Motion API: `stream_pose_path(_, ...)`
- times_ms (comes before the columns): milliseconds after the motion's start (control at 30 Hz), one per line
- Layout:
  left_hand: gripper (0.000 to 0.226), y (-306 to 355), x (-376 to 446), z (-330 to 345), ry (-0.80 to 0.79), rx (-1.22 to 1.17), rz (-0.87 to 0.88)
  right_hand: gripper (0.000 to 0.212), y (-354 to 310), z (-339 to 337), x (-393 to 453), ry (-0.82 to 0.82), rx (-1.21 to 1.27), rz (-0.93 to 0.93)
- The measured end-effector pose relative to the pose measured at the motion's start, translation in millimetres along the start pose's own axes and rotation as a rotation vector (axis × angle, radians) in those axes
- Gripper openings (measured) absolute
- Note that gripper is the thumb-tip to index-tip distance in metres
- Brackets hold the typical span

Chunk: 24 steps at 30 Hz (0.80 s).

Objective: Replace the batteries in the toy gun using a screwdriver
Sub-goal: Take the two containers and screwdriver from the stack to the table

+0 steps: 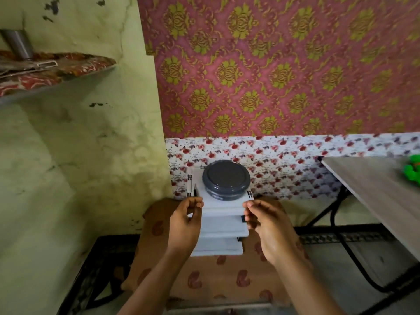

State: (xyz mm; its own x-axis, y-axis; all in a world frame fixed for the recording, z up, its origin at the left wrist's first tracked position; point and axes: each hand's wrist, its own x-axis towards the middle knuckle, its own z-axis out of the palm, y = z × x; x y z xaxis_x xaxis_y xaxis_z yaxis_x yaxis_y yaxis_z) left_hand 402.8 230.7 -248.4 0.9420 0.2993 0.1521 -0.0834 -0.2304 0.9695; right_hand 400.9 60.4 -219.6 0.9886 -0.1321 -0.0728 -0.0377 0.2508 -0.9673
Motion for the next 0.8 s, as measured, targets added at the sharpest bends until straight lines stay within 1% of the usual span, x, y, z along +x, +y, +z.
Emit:
stream_pose_path(67,0.01,-15.0,27.6,6.9,0.016,0.059,-0.019,0.021,8.4,-2.2,37.8,-0.008,-0.033,0.065)
stream_pose_path(200,0.007,-42.7,74.5,21.3,0.004,0.168,-0.07,0.016,31.7,-9.3,107.4,0.057,-0.11,0.171)
stream_pose_path(333,0.009,-64.6,110.3,32.2,0.005,0.298,-0.11,0.011,58.1,-17.9,158.4,0.086,-0.174,0.253)
stream_pose_path(400,0.012,-77.1,129.8,42.3,0.017,0.357,-0.153,0.009,69.4,-22.8,184.3,0.104,-0.221,0.329)
stream_pose_path(500,0.017,-90.9,153.0,58.7,0.041,0.449,-0.209,0.012,77.8,-28.1,212.5,0.091,-0.276,0.49)
stream_pose_path(600,0.012,-103.4,171.7,73.7,0.022,0.521,-0.264,0.02,83.2,-27.1,230.7,0.068,-0.29,0.609)
stream_pose_path(667,0.008,-115.2,183.4,81.2,-0.002,0.581,-0.301,0.031,88.3,-25.7,240.7,0.062,-0.314,0.644)
stream_pose_path(733,0.009,-126.1,194.0,86.2,-0.051,0.667,-0.357,0.039,93.3,-26.1,249.0,0.056,-0.348,0.645)
stream_pose_path(800,0.018,-131.2,201.4,89.2,-0.109,0.752,-0.4,0.039,94.8,-28.2,254.2,0.031,-0.345,0.638)
